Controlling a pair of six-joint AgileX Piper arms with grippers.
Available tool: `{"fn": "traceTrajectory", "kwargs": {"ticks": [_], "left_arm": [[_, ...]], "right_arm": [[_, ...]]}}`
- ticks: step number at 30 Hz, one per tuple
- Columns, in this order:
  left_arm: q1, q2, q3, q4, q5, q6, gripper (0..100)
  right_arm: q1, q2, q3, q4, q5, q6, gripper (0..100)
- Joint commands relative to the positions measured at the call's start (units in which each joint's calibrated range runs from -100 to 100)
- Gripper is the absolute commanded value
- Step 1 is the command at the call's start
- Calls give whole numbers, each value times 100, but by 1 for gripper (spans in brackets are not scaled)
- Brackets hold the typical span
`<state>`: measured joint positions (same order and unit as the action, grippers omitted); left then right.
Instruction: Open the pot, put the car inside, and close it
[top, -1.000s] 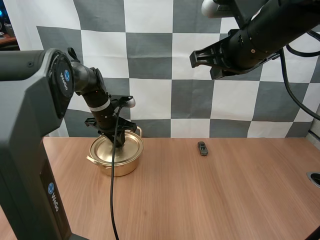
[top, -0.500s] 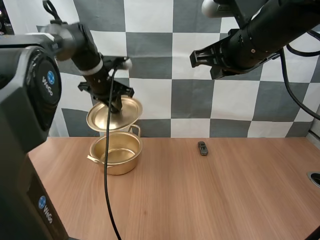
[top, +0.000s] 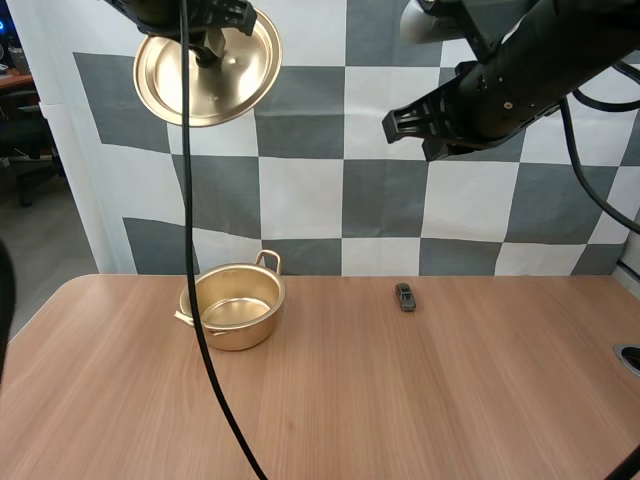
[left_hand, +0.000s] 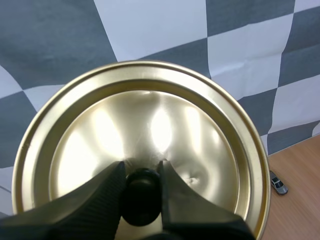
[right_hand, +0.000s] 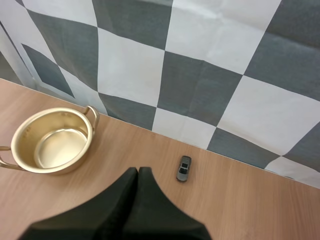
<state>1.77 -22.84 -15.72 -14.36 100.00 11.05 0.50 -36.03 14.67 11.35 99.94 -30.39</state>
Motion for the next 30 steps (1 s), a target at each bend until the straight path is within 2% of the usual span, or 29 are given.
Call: {"fn": "traceTrajectory", "kwargs": {"ticks": [1,6,11,16,22,26,28,30], "left_arm": [[0,-420,-2,37,0,-51,0],[0,-1073,22,16,0,-207,0],[0,-1751,22,16,0,-257,0],[0,-2222,22,118,0,-242,0],[0,-2292,80,282,0,-242,0],[0,-2300,359,282,0,-242,0],[0,-2300,583,270,0,-242,0],[0,-2306,782,230,0,-242,0]], "right_arm": [[-1,249,1,-242,-35,-5,0],[-1,1047,1,-726,-113,33,0],[-1,1953,1,-1066,-856,292,0],[-1,2763,1,-1092,-1904,290,0],[-1,3673,1,-1135,-2244,345,0],[-1,4097,1,-1442,-2244,886,0],[-1,4224,1,-1664,-2228,1033,9],[-1,4318,1,-2084,-2082,1023,41]]}}
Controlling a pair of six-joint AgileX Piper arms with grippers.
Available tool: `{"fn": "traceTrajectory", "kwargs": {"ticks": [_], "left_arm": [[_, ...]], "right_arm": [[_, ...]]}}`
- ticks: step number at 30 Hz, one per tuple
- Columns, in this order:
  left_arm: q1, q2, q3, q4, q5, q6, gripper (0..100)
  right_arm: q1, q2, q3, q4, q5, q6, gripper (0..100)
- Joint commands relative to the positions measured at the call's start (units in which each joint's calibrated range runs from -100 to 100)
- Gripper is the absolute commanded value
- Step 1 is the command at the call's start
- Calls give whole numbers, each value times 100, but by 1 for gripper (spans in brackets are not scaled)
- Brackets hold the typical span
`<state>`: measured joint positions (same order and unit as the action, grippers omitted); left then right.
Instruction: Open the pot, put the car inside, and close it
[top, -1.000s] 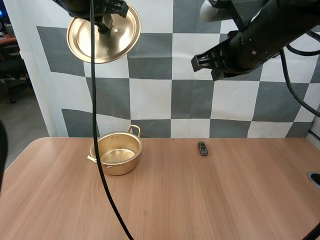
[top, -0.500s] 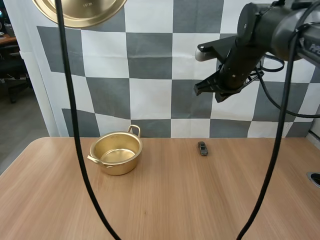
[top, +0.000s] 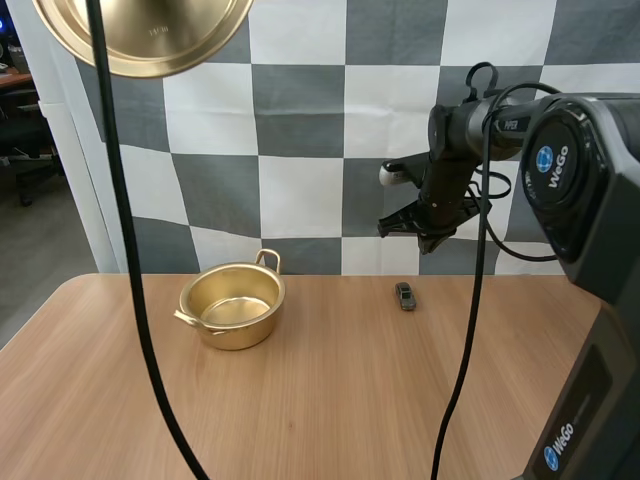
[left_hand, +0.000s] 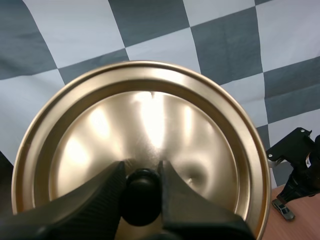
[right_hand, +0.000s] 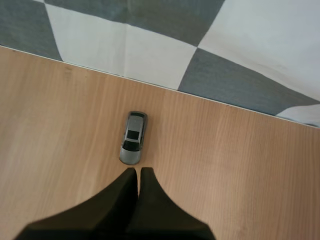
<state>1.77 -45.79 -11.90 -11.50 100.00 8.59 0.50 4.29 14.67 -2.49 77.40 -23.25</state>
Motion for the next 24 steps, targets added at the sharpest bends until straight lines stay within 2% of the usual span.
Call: {"fn": "traceTrajectory", "kwargs": {"ticks": [1,2,3,8,16,19,24], "left_arm": [[0,-10,478,-67,0,4,0],[0,-10,548,-93,0,4,0],[0,-10,579,-129,0,4,0],[0,-10,584,-143,0,4,0],[0,-10,584,-143,0,4,0],[0,-10,584,-143,0,4,0],[0,-10,584,-143,0,4,0]], "right_arm": [[-1,287,1,-883,237,270,58],[-1,287,1,-984,256,9,86],[-1,274,1,-984,306,-109,100],[-1,274,1,-1033,460,-189,100],[-1,274,1,-818,-71,-170,100],[-1,286,1,-393,-173,-260,100],[-1,299,1,1002,-238,-1055,100]]}}
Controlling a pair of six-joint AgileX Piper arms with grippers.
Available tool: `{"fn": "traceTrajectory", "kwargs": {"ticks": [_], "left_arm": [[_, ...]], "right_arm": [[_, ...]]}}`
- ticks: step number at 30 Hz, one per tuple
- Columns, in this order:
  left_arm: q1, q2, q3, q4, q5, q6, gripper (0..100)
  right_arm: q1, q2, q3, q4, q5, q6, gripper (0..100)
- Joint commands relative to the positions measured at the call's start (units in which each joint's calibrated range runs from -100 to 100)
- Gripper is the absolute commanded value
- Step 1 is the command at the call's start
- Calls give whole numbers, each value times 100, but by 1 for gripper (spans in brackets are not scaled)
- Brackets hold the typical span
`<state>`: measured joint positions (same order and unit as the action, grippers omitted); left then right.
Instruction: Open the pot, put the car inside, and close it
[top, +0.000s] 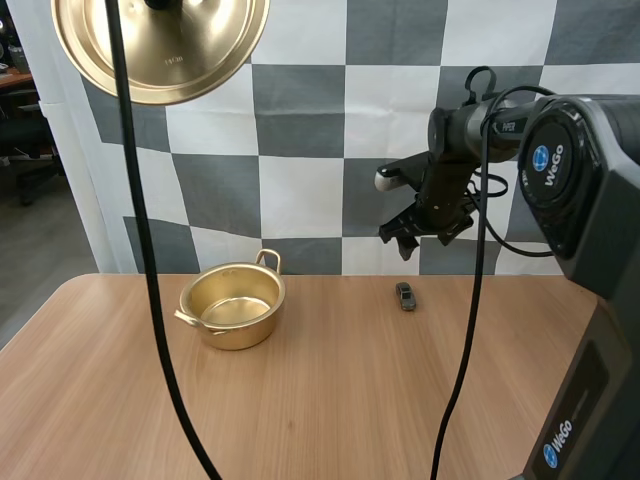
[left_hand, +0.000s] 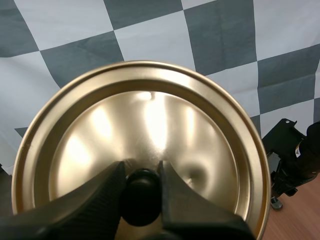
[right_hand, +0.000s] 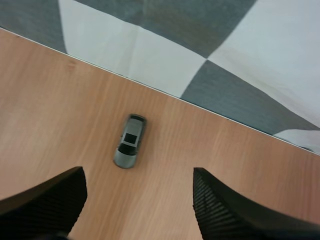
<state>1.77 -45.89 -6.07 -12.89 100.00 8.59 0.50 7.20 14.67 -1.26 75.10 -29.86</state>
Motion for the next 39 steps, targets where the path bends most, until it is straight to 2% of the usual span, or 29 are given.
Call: {"fn": "traceTrajectory", "kwargs": {"ticks": [1,4,14,24,39], "left_arm": [[0,-1,1,-5,0,4,0],[0,-1,1,-5,0,4,0],[0,-1,1,138,0,4,0],[0,-1,1,138,0,4,0],[0,-1,1,138,0,4,0]], "right_arm": [[-1,21,1,1159,-8,-530,100],[-1,164,1,1608,-8,-707,100],[-55,964,1,1529,-38,-707,100],[-396,1028,-47,1515,-895,-707,100],[-405,1202,-47,1506,-916,-759,100]]}}
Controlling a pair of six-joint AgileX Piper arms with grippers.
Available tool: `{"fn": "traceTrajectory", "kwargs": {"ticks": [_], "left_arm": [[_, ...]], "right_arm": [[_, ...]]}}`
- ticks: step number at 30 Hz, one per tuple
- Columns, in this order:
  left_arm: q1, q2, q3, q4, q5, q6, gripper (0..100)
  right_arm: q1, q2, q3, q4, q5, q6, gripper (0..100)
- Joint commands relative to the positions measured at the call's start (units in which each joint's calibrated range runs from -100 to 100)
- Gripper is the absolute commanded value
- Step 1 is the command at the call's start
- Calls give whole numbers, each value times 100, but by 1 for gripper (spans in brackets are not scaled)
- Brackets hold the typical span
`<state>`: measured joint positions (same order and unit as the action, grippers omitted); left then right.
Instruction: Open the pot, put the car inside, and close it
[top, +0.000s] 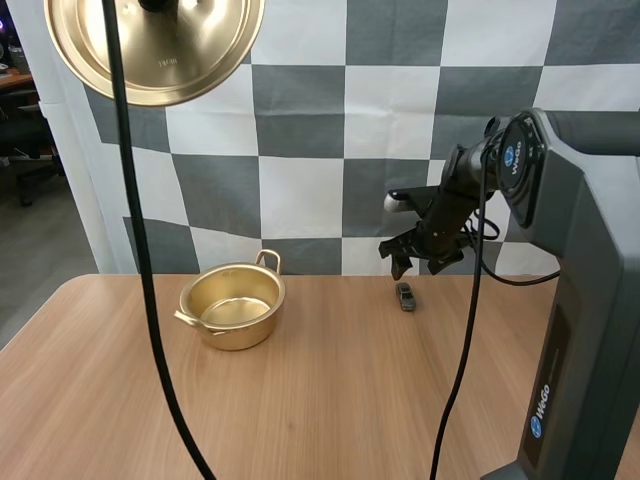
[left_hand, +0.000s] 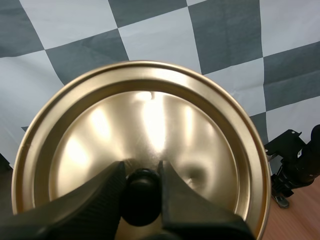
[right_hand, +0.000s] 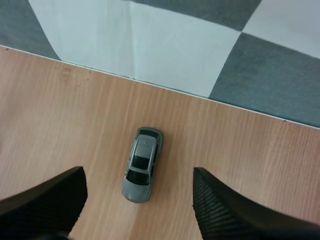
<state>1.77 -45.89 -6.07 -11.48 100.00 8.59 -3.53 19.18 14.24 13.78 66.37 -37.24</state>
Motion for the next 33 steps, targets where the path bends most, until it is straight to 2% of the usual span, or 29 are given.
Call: {"fn": "traceTrajectory", "kwargs": {"ticks": [1,7,15,26,33], "left_arm": [[0,-1,1,-3,0,4,0],[0,-27,1,-2,0,4,0],[0,-56,1,-2,0,4,0],[0,-55,1,-2,0,-6,0],[0,-55,14,-2,0,-7,0]], "right_arm": [[-2,3,-4,2,-81,-59,100],[-2,70,-4,91,-246,-128,100],[-2,737,-4,208,-25,-154,100],[-2,895,-4,223,-689,-222,100],[-2,1271,-166,188,-608,-222,100]]}}
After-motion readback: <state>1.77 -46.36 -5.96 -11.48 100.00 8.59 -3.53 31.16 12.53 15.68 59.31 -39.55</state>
